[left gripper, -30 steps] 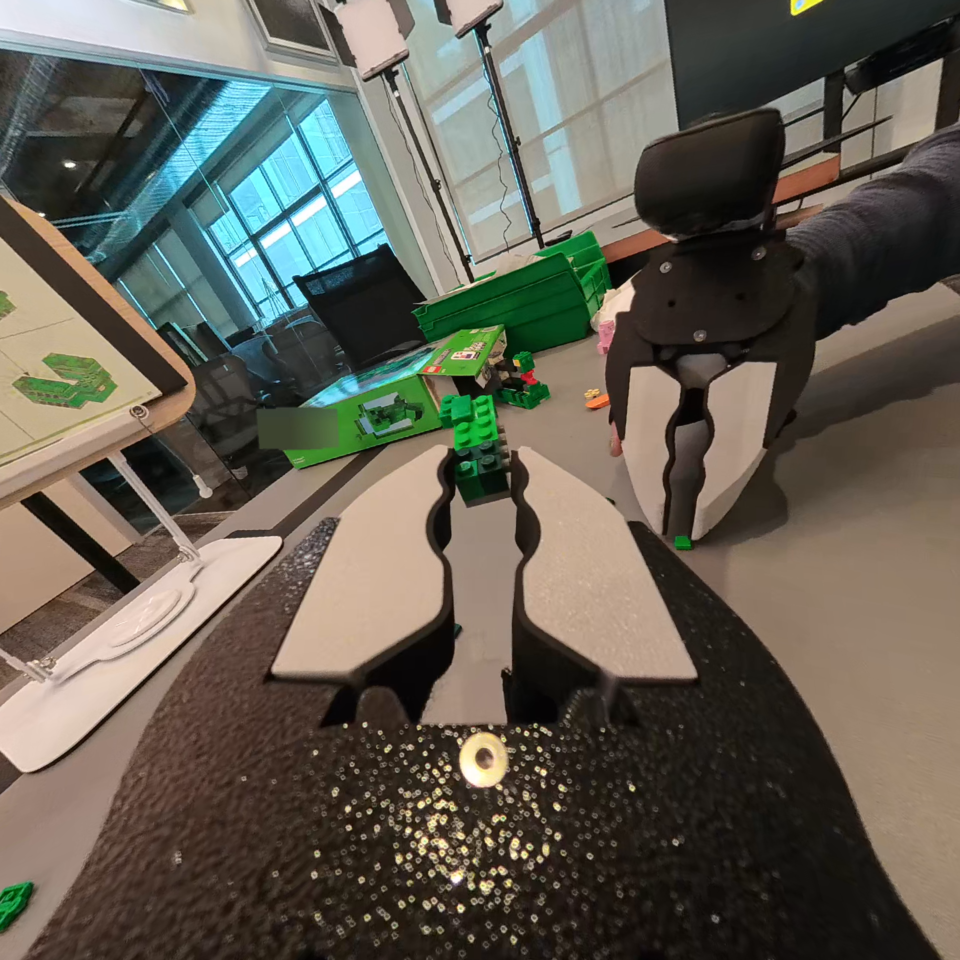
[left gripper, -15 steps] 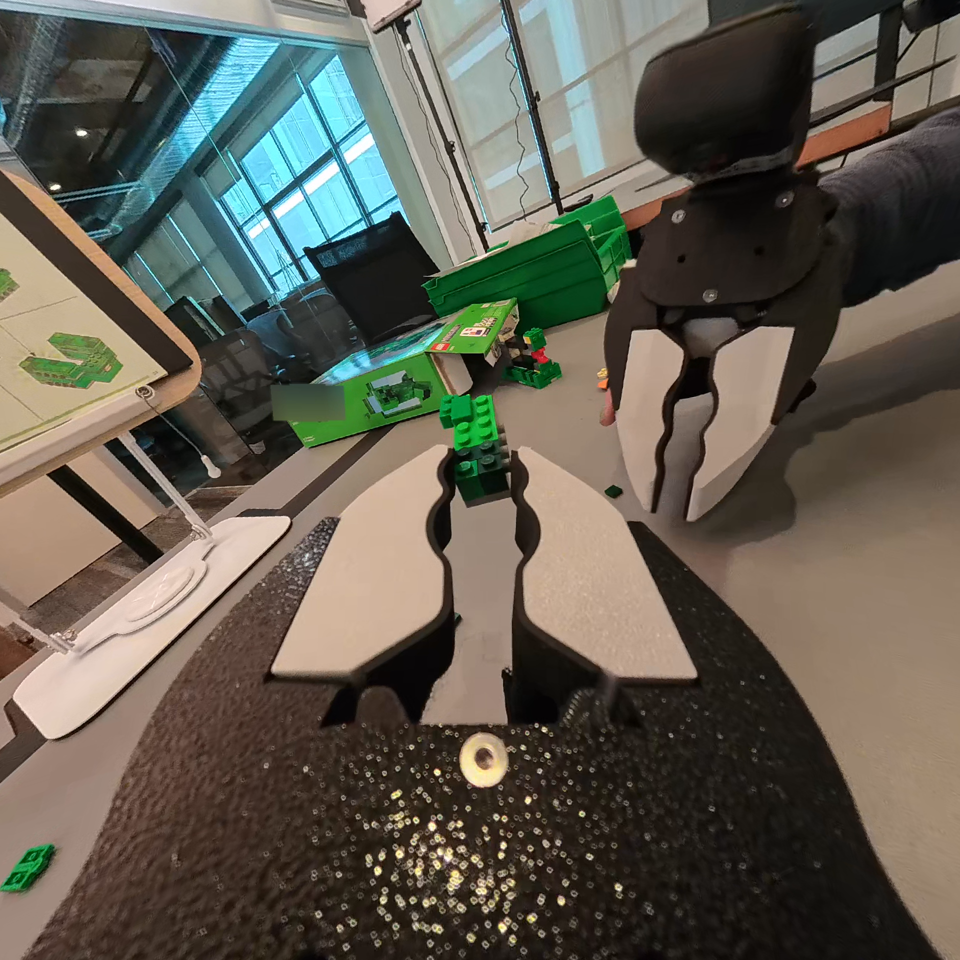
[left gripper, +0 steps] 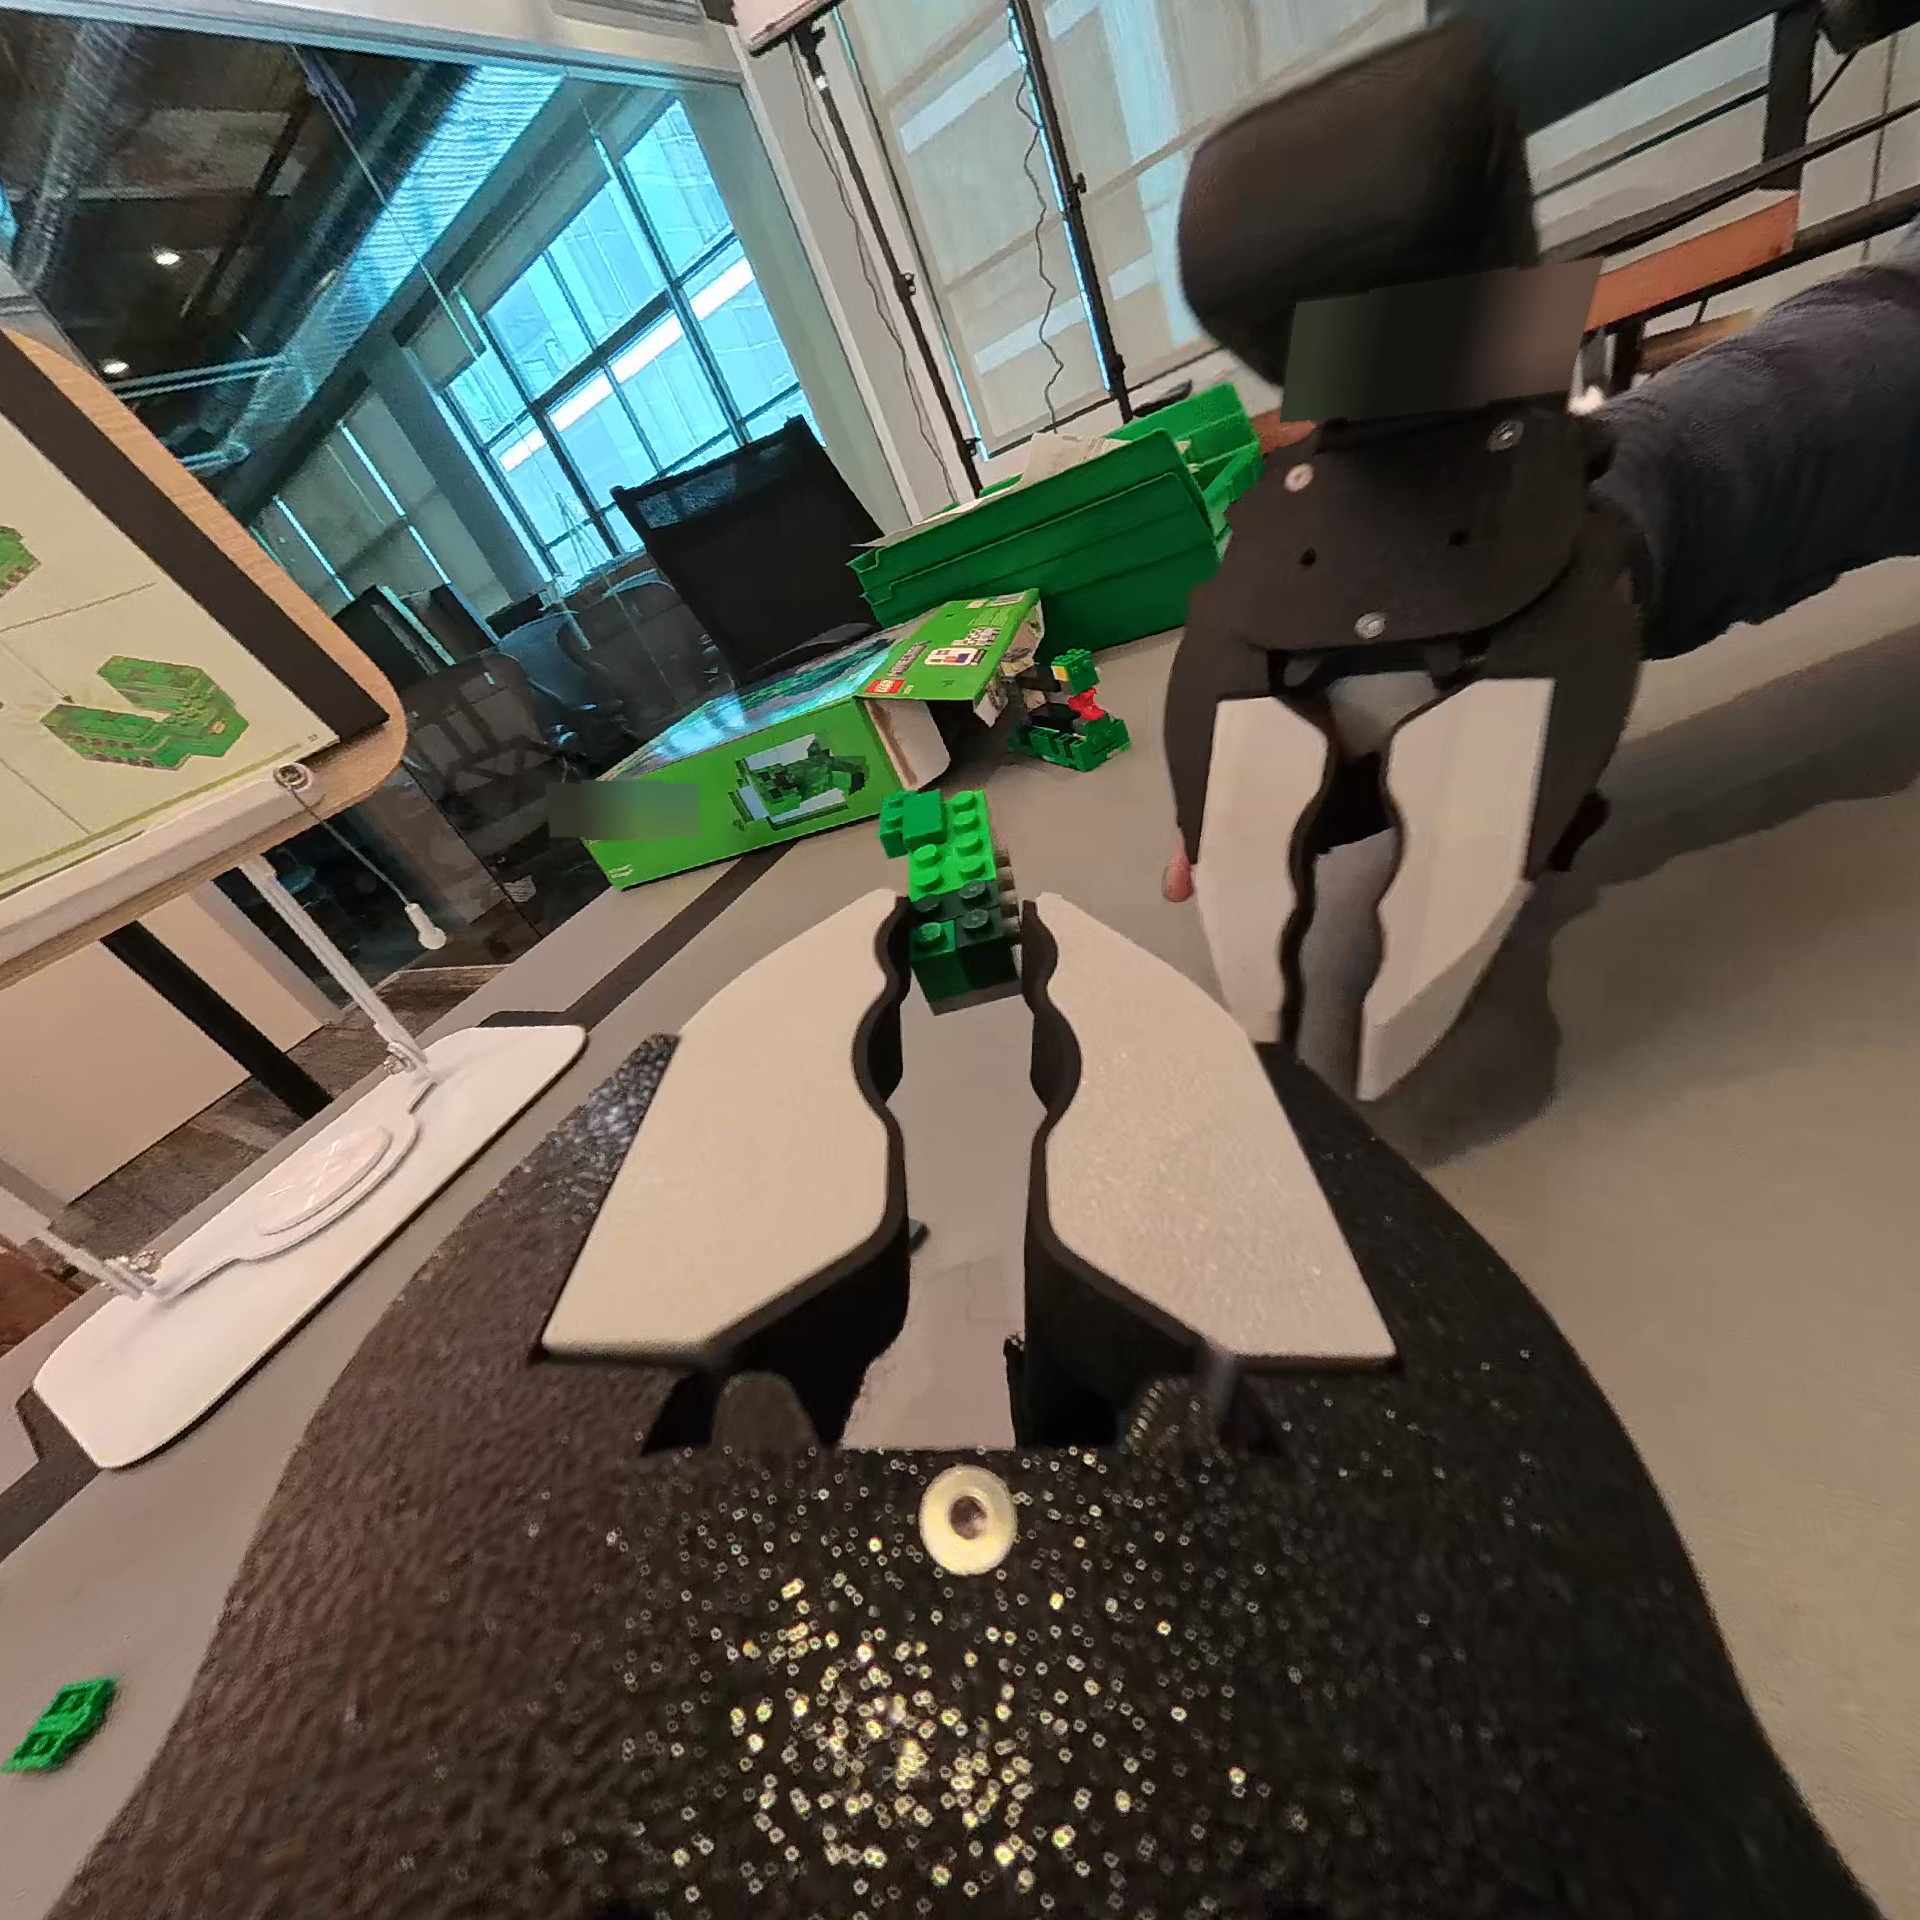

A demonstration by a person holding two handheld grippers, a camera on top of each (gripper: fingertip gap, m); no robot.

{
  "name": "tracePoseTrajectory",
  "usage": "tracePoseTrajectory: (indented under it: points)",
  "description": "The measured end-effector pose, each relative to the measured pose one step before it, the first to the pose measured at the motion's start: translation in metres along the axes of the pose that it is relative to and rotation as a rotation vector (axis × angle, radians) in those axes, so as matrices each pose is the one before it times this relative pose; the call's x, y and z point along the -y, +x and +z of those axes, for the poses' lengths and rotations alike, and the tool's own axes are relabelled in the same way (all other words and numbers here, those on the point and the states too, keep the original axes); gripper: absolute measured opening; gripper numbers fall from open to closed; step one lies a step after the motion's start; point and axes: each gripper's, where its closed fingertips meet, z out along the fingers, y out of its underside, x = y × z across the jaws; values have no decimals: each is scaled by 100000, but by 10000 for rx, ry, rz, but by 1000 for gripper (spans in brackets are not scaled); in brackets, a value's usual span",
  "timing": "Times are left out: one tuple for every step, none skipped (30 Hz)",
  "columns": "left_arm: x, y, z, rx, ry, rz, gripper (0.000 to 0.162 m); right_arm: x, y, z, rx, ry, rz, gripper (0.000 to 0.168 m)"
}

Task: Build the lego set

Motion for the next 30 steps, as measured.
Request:
tracePoseTrajectory:
  points:
    - [-19,-157,-32,77,-3,-10,19,522,-507,85,175,94,-115,13]
    - [-6,-105,-40,40,11,-33,19,154,-336,141,98,-81,-187,13]
    - [2,-82,-26,26,16,-40,19,148,-272,184,100,-2,-160,14]
    - [1,-45,-11,6,12,-37,19,371,-348,210,167,192,-140,13]
    - [-6,-7,2,-9,7,-27,19,369,-337,259,189,198,-118,13]
    - [4,11,6,-11,6,-8,19,117,-119,343,85,-4,-71,13]
    - [-13,33,7,-23,-3,2,19,-96,-106,404,92,-156,-87,13]
    - [9,55,5,-40,7,-4,19,-166,-5,417,27,-173,-119,13]
    - [38,31,-13,-28,22,-4,19,-128,5,365,12,-112,-145,13]
    - [25,15,-9,-11,17,6,19,-88,2,293,29,-73,-87,13]
    - [30,6,-16,-12,6,11,19,-14,-64,211,77,-31,-11,13]
    - [2,-5,-5,-5,4,2,19,86,-53,136,52,30,19,13]
    - [-2,3,3,-8,2,-3,19,113,-46,91,20,70,-19,13]
    - [2,19,1,-13,1,-3,19,74,28,79,-32,46,-42,13]
    - [2,8,11,-5,1,-1,19,17,42,101,-38,-13,-20,12]
    - [3,15,3,-5,7,7,19,55,29,89,-7,20,27,11]
    - [-9,28,16,-11,-3,2,19,21,-1,55,29,-13,66,10]
    - [3,10,-2,1,-1,-2,19,10,-12,42,21,-16,72,8]
    - [11,-24,-7,23,6,3,19,-13,9,-8,-8,0,35,8]
    - [-12,-111,-12,81,-16,3,19,-44,12,-48,-50,-24,27,7]
    - [-28,-217,-28,151,-40,1,19,-63,117,-138,-166,-47,-13,7]
    - [-67,-347,-39,251,-72,-27,19,62,326,-323,-343,32,-39,8]
    - [-156,-542,-40,383,-143,-84,19,247,511,-523,-444,106,30,7]
    - [-198,-547,-11,404,-195,-127,19,420,750,-684,-514,151,154,7]
    - [-172,-433,5,361,-197,-68,19,634,879,-810,-519,216,191,7]
    - [-100,-206,17,246,-155,48,19,797,1032,-853,-531,283,178,7]
    - [-130,-81,46,186,-158,115,19,815,1226,-797,-577,278,234,7]
    - [-144,39,74,103,-137,134,19,867,1212,-665,-509,276,322,7]
    - [-118,101,61,44,-97,82,19,913,1115,-519,-456,304,389,7]
    - [-90,94,54,12,-67,27,19,828,1045,-337,-476,232,414,7]
